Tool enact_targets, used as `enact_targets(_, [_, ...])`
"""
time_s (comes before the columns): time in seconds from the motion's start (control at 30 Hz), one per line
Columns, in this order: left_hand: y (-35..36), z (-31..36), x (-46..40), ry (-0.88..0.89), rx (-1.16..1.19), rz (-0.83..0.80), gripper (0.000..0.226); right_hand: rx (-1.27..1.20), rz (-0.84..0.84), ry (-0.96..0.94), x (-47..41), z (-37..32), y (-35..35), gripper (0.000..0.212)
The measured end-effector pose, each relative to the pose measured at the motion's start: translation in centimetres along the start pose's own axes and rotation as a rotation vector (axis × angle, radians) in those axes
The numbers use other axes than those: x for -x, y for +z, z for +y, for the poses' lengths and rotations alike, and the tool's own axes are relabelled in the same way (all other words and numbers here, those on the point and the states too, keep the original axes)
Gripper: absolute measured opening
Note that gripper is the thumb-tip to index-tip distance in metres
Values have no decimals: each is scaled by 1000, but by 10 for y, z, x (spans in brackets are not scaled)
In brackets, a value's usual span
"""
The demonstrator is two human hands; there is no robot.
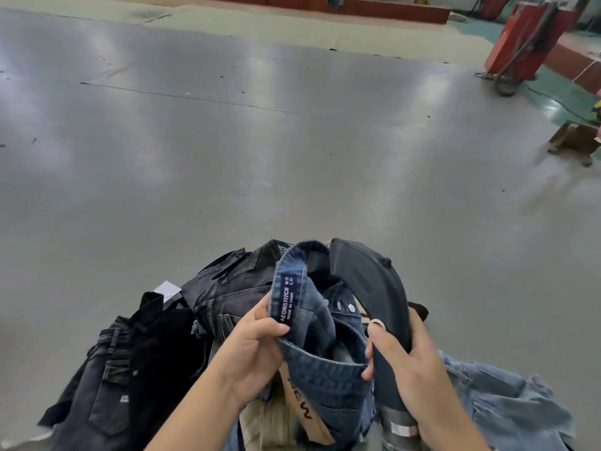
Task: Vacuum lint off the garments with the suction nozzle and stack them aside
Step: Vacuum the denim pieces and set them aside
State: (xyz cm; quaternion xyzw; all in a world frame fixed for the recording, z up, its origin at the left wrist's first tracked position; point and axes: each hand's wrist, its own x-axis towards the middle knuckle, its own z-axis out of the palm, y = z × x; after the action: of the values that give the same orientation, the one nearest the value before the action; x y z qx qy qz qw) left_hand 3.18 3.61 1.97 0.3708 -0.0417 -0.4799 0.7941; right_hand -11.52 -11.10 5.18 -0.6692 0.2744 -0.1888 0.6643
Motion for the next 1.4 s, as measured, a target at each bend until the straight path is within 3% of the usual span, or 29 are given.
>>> enact_targets(0.17, [16, -2, 3, 123, 189, -189, 69, -37, -6, -42, 7, -10, 2, 20])
enact_targets(0.33, [17, -7, 7, 140, 373, -147, 52, 91, -111, -27, 21, -19, -6, 44])
enact_targets(0.5, [21, -3, 0, 91, 234, -36, 55, 221, -206, 64, 35, -32, -12, 32])
enact_targets(0.67, [24, 3, -4, -10, 220, -105, 82, 456, -133, 91, 48, -43, -18, 41])
enact_targets(0.83, [35, -6, -5, -51, 307, -135, 80, 586, -135, 74, 48, -50, -13, 37])
enact_targets(1.13, [33, -4, -7, -47, 345, -261, 89, 421, 7, 69, 49, -59, -18, 32])
enact_targets(1.3, [36, -3, -8, -39, 368, -240, 84, 657, -81, 86, 54, -59, -20, 33])
enact_targets(1.4, [38, -8, -6, -62, 369, -334, 74, 674, -96, 71, 52, -62, -15, 31])
